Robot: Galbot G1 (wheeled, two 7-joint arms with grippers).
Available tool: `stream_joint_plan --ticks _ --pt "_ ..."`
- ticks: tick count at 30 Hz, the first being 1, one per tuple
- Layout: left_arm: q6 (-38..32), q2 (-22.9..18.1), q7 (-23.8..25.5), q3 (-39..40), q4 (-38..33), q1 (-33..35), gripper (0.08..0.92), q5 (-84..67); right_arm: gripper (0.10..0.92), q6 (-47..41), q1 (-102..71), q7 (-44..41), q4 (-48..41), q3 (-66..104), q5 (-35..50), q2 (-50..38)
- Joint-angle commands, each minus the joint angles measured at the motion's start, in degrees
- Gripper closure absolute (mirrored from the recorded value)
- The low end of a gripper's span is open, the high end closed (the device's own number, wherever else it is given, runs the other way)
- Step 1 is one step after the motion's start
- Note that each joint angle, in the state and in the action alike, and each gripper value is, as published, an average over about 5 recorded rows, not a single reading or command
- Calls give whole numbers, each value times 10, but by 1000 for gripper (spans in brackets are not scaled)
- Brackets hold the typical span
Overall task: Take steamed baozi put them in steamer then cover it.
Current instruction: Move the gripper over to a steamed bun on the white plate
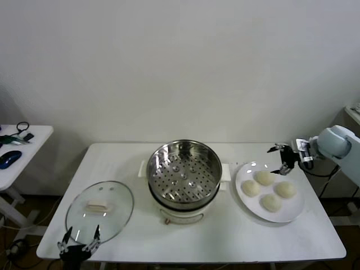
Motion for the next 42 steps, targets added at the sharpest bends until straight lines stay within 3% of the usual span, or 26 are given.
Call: stream_joint_plan --ticks 1,25,30,42 --pt "-1 1 0 0 1 -1 177 3 203 -6 104 -62 -71 -144 17 27" --pt "-24 0 2 2 22 5 177 34 203 -29 -27 -14 -269 -35 -55 207" --pt "-28 -4 2 5 28 5 177 39 207 -27 -31 -11 -285 -30 -65 220" --pt "-31 -5 0 7 31 6 177 43 306 -26 -26 -20 -280 -32 -51 216"
